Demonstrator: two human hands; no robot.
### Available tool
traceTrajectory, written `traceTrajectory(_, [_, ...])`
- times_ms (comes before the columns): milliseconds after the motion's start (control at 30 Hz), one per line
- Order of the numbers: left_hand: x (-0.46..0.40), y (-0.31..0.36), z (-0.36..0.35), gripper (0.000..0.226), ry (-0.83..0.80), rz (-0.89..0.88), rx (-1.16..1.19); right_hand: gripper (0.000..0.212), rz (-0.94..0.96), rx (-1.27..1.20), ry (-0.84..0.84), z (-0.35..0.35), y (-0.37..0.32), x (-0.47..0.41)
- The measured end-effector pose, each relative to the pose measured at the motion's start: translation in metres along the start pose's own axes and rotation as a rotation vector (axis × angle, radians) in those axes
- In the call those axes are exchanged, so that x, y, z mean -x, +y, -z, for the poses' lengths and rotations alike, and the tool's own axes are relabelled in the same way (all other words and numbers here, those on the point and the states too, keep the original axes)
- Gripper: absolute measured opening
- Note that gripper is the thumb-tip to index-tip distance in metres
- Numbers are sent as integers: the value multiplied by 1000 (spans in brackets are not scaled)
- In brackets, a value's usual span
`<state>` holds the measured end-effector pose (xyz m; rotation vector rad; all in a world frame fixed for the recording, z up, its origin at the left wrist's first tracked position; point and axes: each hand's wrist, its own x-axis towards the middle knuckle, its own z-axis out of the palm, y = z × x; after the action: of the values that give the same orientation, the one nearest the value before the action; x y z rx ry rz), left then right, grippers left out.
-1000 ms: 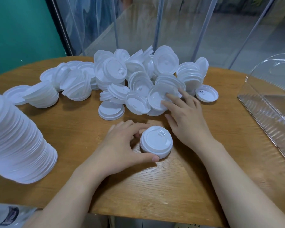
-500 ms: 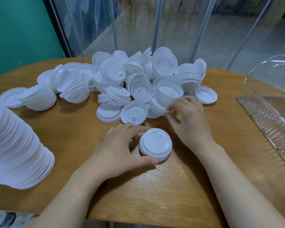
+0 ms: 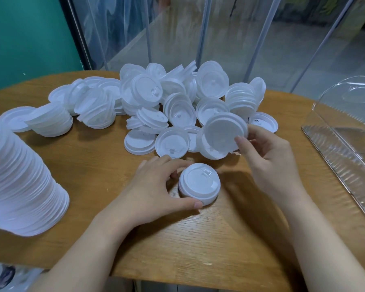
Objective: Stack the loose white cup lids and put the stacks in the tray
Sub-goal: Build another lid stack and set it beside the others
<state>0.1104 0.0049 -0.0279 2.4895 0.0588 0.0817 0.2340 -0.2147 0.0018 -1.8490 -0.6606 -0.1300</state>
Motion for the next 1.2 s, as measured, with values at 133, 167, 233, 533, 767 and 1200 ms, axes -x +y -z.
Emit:
traceTrajectory(133, [0,-2,-2,85,0,-7,-3,21,-66,-60,-196,9,-7,3])
traceTrajectory(167, [0,-2,-2,84,-2,-7,-3,21,-97,-57,-275,10,-9,5])
traceTrajectory(233, [-1,-3,-2,83,-1,-12,-9,21,-132,-15,-392,9,-9,7])
traceTrajectory(533, [-3,-4,-3,83,-6,-10,-19,24,-248,151,-498,2,-9,9])
traceTrajectory(767, [-3,-3,-3,90,-4,-1,-23,14,-297,162,-551,-6,-10,12])
traceTrajectory(1200, [-2,-2,-3,94,10,-1,9,13,-297,228,-454,-11,-8,14])
